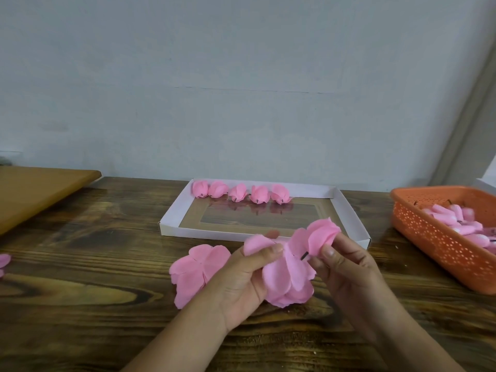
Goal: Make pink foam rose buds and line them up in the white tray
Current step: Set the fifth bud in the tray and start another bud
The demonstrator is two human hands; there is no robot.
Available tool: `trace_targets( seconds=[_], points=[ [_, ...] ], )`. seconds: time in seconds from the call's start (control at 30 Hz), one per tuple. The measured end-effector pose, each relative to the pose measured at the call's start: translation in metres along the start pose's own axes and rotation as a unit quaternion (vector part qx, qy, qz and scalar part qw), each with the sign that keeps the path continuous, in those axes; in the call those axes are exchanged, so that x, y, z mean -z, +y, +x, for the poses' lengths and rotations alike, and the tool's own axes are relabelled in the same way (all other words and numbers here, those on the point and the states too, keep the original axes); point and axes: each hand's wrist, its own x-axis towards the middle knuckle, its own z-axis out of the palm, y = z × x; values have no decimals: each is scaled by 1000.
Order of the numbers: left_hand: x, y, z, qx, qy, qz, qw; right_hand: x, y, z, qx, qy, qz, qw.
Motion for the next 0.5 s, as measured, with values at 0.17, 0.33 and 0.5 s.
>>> trace_targets(
  seconds=[0.17, 0.33, 0.5],
  points=[
    [1, -2, 0, -9, 7, 70, 997, 0, 3, -1, -9, 9, -57, 998],
    [1, -5, -1, -46, 91, 155, 983, 0, 4, -2, -3, 56, -104, 993],
    [-1, -7, -2, -48, 140, 193, 970, -2, 3, -3, 59, 89, -131, 986]
  ],
)
